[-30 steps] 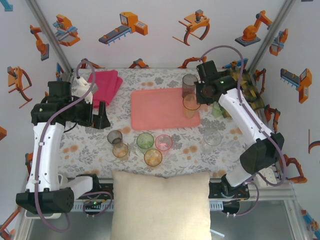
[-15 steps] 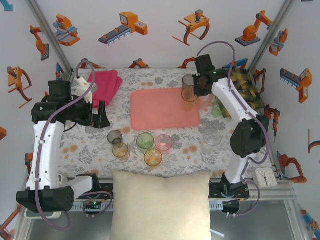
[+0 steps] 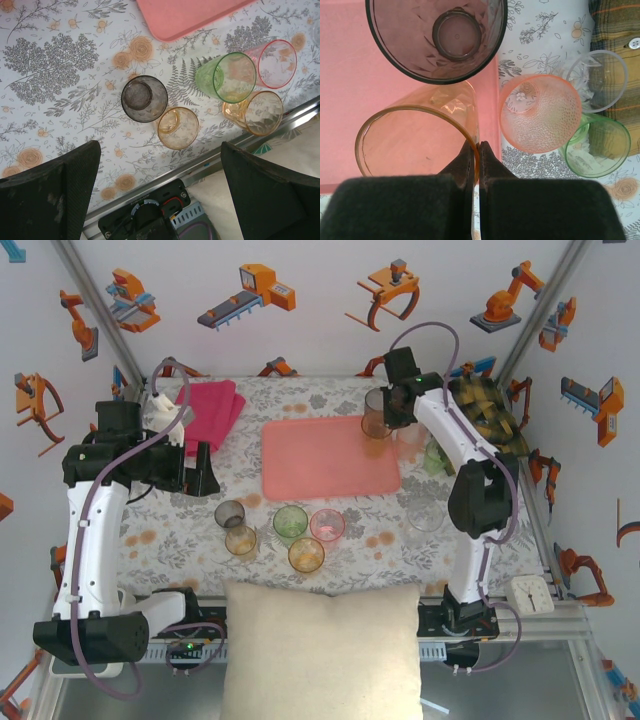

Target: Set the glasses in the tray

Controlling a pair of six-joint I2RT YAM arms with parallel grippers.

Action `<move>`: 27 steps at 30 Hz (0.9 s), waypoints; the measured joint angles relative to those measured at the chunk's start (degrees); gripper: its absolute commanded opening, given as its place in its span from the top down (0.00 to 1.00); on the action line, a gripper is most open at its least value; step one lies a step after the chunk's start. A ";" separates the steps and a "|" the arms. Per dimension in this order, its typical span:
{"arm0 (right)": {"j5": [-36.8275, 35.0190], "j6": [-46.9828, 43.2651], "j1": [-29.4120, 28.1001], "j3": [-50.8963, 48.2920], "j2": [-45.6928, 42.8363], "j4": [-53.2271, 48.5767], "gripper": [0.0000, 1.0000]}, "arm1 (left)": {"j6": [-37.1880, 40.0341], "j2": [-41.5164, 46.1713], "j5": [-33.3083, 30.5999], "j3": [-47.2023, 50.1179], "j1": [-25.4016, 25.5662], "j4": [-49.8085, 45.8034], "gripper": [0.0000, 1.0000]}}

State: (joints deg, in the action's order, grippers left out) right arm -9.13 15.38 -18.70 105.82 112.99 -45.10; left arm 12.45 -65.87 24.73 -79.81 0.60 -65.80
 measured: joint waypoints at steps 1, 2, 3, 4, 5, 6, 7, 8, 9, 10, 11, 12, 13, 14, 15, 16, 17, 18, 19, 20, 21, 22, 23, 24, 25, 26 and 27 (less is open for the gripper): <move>-0.02 0.00 0.07 0.00 0.00 0.04 1.00 | 0.02 0.00 0.00 0.00 0.00 -0.02 0.03; -0.02 0.00 0.13 0.00 0.00 0.04 1.00 | 0.00 0.00 0.02 0.00 0.00 -0.02 0.03; -0.02 0.00 0.17 0.00 0.00 0.00 1.00 | 0.02 0.00 0.02 0.00 0.00 -0.02 0.03; -0.02 0.00 0.22 0.00 0.00 0.02 1.00 | 0.02 0.00 0.04 0.00 0.00 0.00 0.03; -0.04 0.00 0.28 0.00 0.00 0.07 1.00 | 0.00 0.00 0.13 0.00 0.00 0.00 0.03; -0.13 0.00 0.33 0.00 0.00 0.15 1.00 | 0.00 0.00 0.20 0.00 0.00 0.00 0.03; -0.15 0.00 0.39 0.00 0.00 0.26 1.00 | 0.00 0.00 0.20 0.00 0.00 0.00 0.03; -0.13 0.00 0.50 0.00 0.04 0.39 1.00 | 0.00 0.00 0.22 0.00 0.00 0.00 0.03; -0.11 0.00 0.59 0.00 0.04 0.50 1.00 | 0.00 0.00 0.22 0.00 0.00 0.00 0.03; 0.04 0.04 0.81 0.00 0.04 0.61 1.00 | 0.00 0.00 0.22 0.00 0.00 0.00 0.03; 0.28 0.11 1.03 0.00 0.04 0.66 1.00 | 0.00 0.00 0.22 0.00 -0.02 0.00 0.03; 0.46 0.22 1.25 0.00 0.04 0.66 1.00 | 0.00 0.00 0.22 0.00 -0.09 -0.02 0.03; 0.61 0.26 1.46 -0.02 0.07 0.68 1.00 | 0.00 0.00 0.24 0.00 -0.17 0.00 0.03; 0.74 0.31 1.73 -0.09 0.07 0.79 1.00 | 0.00 0.00 0.24 0.00 -0.24 0.00 0.03; 0.90 0.42 1.95 -0.15 0.07 0.85 1.00 | -0.02 0.00 0.24 0.00 -0.26 0.00 0.03; 1.14 0.50 2.14 -0.24 0.07 0.92 1.00 | -0.02 0.00 0.24 0.00 -0.28 0.00 0.03; 1.40 0.55 2.32 -0.33 0.13 0.92 1.00 | -0.04 0.00 0.24 0.00 -0.28 0.00 0.03; 1.64 0.66 2.40 -0.35 0.20 0.90 1.00 | -0.07 0.00 0.28 0.00 -0.28 0.00 0.03; 1.90 0.70 2.49 -0.39 0.28 0.92 1.00 | -0.11 0.00 0.37 0.00 -0.28 0.00 0.03; 2.14 0.70 2.49 -0.46 0.37 0.98 1.00 | -0.13 0.00 0.42 0.00 -0.28 0.00 0.03; 2.32 0.72 2.49 -0.57 0.44 1.03 1.00 | -0.13 0.00 0.44 0.00 -0.28 0.00 0.03; 2.56 0.72 2.49 -0.59 0.52 1.01 1.00 | -0.13 0.00 0.42 0.00 -0.28 -0.02 0.03; 2.71 0.83 2.49 -0.59 0.63 1.01 1.00 | -0.13 0.00 0.44 0.00 -0.28 0.00 0.03; 2.91 0.90 2.49 -0.59 0.72 1.01 1.00 | -0.13 0.00 0.44 0.00 -0.28 0.00 0.03; 3.13 0.92 2.49 -0.59 0.85 1.01 1.00 | -0.15 0.00 0.46 0.00 -0.28 0.00 0.03; 3.30 0.96 2.49 -0.59 0.92 1.01 1.00 | -0.15 0.00 0.46 0.00 -0.28 0.00 0.03; 3.39 0.98 2.49 -0.59 1.01 1.01 1.00 | -0.13 0.00 0.46 0.00 -0.28 0.00 0.03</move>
State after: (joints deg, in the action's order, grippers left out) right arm -5.74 16.36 -16.21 105.23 113.99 -44.10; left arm 12.32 -65.87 25.19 -79.81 0.32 -65.80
